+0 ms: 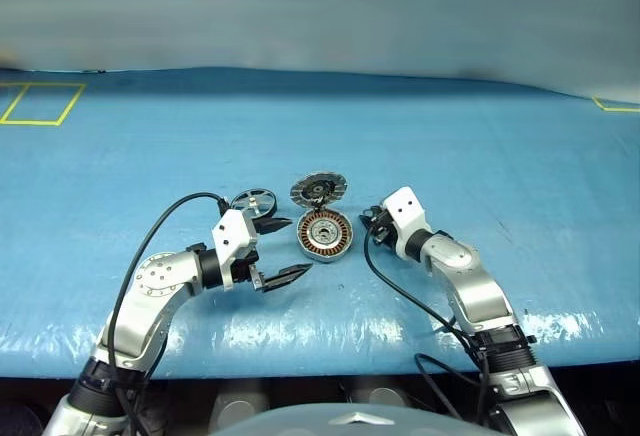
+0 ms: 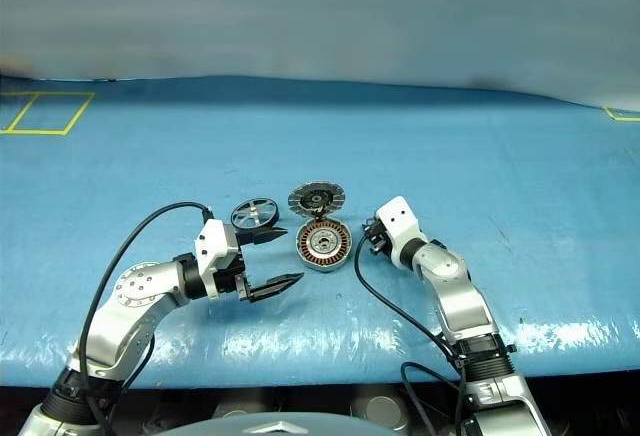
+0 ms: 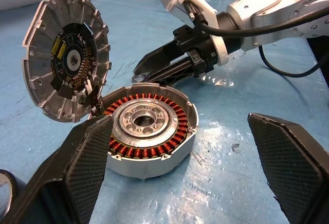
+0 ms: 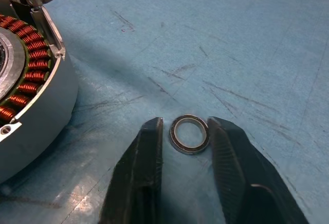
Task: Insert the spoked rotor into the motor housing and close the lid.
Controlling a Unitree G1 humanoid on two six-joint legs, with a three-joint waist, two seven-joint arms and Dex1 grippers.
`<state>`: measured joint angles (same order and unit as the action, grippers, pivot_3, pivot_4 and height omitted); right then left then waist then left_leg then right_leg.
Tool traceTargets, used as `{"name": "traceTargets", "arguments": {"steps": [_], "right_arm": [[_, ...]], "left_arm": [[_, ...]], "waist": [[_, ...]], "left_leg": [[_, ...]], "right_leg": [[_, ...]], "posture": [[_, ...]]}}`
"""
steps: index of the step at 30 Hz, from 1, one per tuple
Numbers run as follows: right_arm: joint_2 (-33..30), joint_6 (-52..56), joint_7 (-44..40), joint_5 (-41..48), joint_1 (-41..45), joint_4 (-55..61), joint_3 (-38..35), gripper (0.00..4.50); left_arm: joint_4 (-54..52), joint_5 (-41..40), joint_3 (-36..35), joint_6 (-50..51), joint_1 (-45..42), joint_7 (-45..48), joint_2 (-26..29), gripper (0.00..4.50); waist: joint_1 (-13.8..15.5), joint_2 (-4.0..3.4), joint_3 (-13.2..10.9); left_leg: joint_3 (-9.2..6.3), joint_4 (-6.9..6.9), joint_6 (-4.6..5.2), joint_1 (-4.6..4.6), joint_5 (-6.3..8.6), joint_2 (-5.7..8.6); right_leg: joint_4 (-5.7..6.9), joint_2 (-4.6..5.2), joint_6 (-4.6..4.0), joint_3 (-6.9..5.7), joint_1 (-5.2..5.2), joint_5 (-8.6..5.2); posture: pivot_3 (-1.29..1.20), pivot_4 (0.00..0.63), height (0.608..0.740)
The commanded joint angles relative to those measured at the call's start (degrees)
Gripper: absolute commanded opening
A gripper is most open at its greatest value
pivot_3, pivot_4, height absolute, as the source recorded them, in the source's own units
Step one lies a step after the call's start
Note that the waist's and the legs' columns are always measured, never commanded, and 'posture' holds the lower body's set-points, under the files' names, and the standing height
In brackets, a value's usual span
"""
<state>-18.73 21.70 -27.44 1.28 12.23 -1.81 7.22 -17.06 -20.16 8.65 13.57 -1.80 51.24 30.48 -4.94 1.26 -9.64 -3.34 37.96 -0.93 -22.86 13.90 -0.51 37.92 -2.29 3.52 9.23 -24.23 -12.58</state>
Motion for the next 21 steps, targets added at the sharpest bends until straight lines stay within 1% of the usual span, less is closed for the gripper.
{"name": "traceTargets", "arguments": {"steps": [1, 7, 13, 17, 19, 21], "right_arm": [[-0.9, 0.6, 0.1, -0.3, -0.4, -0.3, -0.5, 0.65], [-1.9, 1.3, -2.4, 1.8, -2.2, 3.5, -0.4, 0.65], [-2.3, 1.5, -4.3, 4.9, -4.2, 12.1, -1.5, 0.65], [-5.5, 4.9, -9.4, 9.6, -6.4, 24.1, -0.9, 0.65], [-7.8, 6.0, -11.8, 10.2, -7.3, 26.9, 0.9, 0.65], [-8.8, 6.5, -12.5, 10.4, -7.1, 28.2, 2.0, 0.65]], "left_arm": [[-1.3, 0.2, -0.1, -0.8, -0.5, -0.1, -0.1, 4.5], [-1.4, 0.4, 0.0, -0.7, -0.4, 0.1, -0.1, 4.5], [-1.6, 0.2, -0.1, -0.6, -0.6, 0.3, 0.0, 4.5], [-1.5, -0.5, -0.5, -0.3, -0.6, 0.7, 0.0, 4.5], [-1.1, -0.3, -0.3, -0.2, -0.3, 0.7, 0.1, 4.5], [-0.8, 0.0, 0.0, -0.4, -0.3, 0.8, 0.0, 4.5]], "waist": [[0.0, 0.0, 0.0], [0.1, 0.0, 0.0], [-0.1, -0.02, 0.0], [0.0, -0.05, 0.0], [0.1, -0.04, 0.0], [0.0, -0.04, 0.0]], "left_leg": [[0.0, 0.0, 0.0, 0.0, 0.0, 0.0], [-0.01, -0.01, 0.0, 0.0, 0.0, 0.0], [0.0, -0.06, 0.0, -0.03, 0.0, -0.02], [-0.01, -0.05, 0.0, -0.06, 0.0, -0.02], [-0.03, -0.07, 0.0, -0.08, 0.0, -0.02], [-0.03, -0.07, 0.0, -0.08, 0.0, -0.02]], "right_leg": [[0.0, 0.0, 0.0, 0.0, 0.0, 0.0], [-0.02, 0.0, 0.0, -0.01, 0.0, 0.0], [-0.01, -0.01, -0.01, 0.0, -0.06, -0.01], [-0.01, -0.01, -0.01, 0.0, -0.09, -0.01], [-0.04, 0.0, -0.01, -0.02, -0.09, -0.02], [-0.06, 0.0, -0.02, -0.03, -0.08, -0.02]], "posture": [[0.0, 0.15, 0.74], [0.0, 0.15, 0.74], [0.0, 0.15, 0.74], [0.0, 0.15, 0.74], [0.0, 0.15, 0.74], [0.0, 0.15, 0.74]]}}
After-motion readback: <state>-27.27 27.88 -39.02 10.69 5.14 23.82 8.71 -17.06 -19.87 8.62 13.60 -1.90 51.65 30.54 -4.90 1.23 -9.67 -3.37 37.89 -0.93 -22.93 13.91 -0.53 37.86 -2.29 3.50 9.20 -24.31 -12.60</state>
